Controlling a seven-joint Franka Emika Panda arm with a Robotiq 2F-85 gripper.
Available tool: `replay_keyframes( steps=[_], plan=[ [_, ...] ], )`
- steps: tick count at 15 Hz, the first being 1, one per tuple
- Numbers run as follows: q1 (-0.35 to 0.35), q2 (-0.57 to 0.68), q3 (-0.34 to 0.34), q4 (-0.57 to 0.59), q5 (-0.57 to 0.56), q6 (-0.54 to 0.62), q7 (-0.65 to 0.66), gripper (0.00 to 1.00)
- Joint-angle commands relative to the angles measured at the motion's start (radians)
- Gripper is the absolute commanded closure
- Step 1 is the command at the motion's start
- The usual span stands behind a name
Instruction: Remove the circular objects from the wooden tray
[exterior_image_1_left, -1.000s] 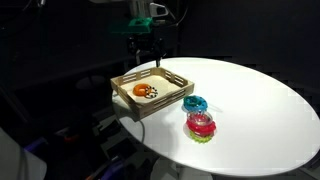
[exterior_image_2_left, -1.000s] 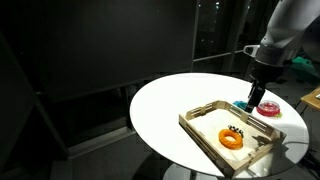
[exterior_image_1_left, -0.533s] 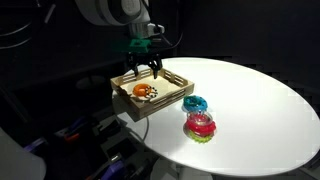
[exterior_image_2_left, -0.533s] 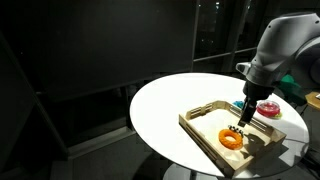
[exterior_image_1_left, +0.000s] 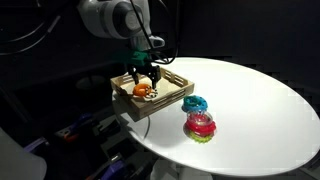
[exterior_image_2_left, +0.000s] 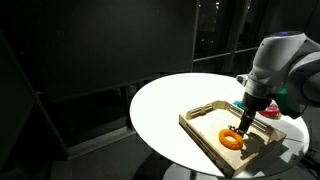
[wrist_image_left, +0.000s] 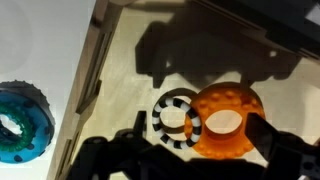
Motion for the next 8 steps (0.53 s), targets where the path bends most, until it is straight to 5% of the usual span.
replay_keyframes(
  steps=[1, 8],
  plan=[
    [0.015, 0.028, -0.012, 0.020, -0.003, 0.032, 0.041, 0.00],
    [0.040, 0.077, -0.023, 0.060, -0.014, 0.058, 0.054, 0.00]
  ],
)
